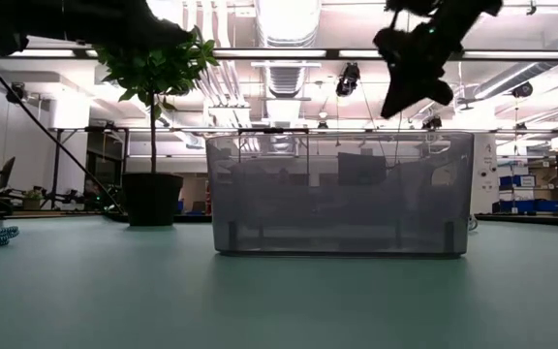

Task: Pick and place USB-C Cables
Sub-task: Put the white charger cable into the black bin

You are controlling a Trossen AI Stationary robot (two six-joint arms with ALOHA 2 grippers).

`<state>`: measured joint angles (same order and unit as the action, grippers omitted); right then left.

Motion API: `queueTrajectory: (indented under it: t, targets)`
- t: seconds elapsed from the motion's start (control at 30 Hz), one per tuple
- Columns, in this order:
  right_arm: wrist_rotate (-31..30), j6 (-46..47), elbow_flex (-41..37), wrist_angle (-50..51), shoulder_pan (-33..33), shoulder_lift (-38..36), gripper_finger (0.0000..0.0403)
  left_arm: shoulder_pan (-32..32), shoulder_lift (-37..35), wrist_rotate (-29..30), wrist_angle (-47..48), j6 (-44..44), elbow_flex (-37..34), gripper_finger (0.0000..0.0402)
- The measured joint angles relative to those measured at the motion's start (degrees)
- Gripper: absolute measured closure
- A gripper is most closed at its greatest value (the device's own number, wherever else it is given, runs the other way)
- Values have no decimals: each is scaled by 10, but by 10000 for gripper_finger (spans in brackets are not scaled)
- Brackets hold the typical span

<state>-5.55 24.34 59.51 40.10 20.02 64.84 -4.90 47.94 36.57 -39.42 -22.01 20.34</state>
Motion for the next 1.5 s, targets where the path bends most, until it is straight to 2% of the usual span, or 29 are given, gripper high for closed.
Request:
queueTrajectory:
  t: [0.1, 0.3, 0.4, 0.53, 0.8, 0.87, 0.97, 1.3, 1.5]
  targets:
    - [5, -5, 35, 52, 17, 52, 394, 8, -3, 0, 0, -32, 0, 401]
    - [55, -30, 72, 108, 58, 140, 394, 24, -2, 2, 14, -98, -1, 401]
    - [85, -43, 75, 133, 82, 174, 394, 38, 2, 24, 10, -101, -4, 401]
    - [91, -58, 74, 140, 113, 198, 394, 66, 4, 58, 8, -100, -10, 401]
    - [92, -68, 73, 134, 161, 225, 393, 114, 16, 58, 7, -99, -13, 401]
    - [111, -57, 73, 140, 170, 230, 386, 121, 24, 58, 7, -99, -13, 401]
    - [142, -44, 73, 171, 176, 232, 360, 128, 39, 57, 0, -99, -13, 401]
    - [145, -13, 40, 178, 172, 224, 227, 140, 81, 57, -26, -99, -14, 401]
    - [143, 10, -5, 143, 163, 223, 188, 139, 90, 57, -30, -97, -14, 401]
